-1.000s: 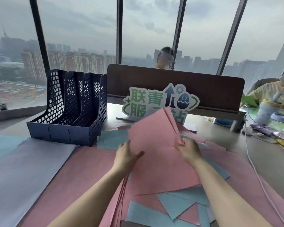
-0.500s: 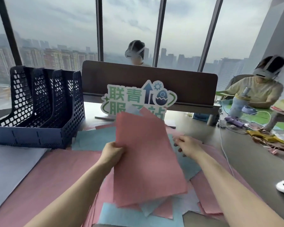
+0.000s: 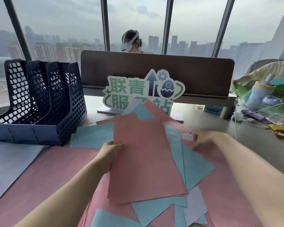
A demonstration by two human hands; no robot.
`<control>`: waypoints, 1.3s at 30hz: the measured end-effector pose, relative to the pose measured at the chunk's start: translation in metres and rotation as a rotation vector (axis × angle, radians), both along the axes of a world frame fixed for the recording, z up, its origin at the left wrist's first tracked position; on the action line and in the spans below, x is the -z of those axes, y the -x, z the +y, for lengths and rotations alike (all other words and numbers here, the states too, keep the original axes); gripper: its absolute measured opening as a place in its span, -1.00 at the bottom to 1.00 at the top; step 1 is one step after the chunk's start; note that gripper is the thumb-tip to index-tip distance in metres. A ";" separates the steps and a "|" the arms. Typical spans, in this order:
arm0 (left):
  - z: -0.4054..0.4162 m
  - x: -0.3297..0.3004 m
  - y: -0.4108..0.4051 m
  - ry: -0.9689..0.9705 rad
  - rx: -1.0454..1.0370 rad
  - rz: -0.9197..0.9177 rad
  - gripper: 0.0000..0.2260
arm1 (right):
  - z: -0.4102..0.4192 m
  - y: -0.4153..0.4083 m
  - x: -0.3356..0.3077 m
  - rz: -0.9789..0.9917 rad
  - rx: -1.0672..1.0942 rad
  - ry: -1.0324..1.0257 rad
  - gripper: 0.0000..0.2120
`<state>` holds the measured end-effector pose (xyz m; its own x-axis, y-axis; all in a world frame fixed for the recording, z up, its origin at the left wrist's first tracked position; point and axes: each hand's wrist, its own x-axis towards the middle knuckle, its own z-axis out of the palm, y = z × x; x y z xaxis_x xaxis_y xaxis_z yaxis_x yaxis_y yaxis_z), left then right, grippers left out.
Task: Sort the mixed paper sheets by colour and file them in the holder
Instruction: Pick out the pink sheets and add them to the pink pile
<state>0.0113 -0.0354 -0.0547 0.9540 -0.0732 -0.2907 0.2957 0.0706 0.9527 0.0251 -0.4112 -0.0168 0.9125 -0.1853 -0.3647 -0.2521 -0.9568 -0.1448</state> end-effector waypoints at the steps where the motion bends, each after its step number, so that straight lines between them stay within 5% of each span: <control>1: 0.000 0.002 -0.001 -0.002 0.003 0.011 -0.88 | -0.001 -0.001 0.001 0.016 0.012 -0.025 -0.65; 5: 0.002 0.008 -0.005 0.006 -0.002 0.030 -0.89 | -0.001 -0.002 0.002 -0.039 -0.044 -0.013 -0.54; 8: 0.001 0.011 -0.007 0.004 -0.006 0.014 -0.92 | 0.000 -0.003 -0.002 -0.099 -0.083 0.111 -0.91; 12: 0.003 0.015 -0.011 -0.015 -0.008 -0.025 -0.90 | -0.005 0.006 -0.018 -0.533 0.026 0.315 -0.79; 16: 0.003 0.013 -0.007 0.002 -0.009 -0.055 -0.87 | -0.004 0.020 -0.046 -1.105 -0.077 0.250 -0.80; 21: 0.011 0.005 0.000 0.031 -0.058 -0.091 -0.81 | -0.008 0.044 -0.103 -1.343 -0.022 0.187 -0.75; 31: 0.021 -0.022 0.011 0.097 -0.023 -0.196 -0.79 | 0.004 0.042 -0.166 -1.356 -0.263 -0.011 -0.66; 39: 0.013 -0.029 0.017 0.198 -0.003 -0.208 -0.79 | 0.083 0.039 -0.207 -1.161 -0.443 0.001 -0.54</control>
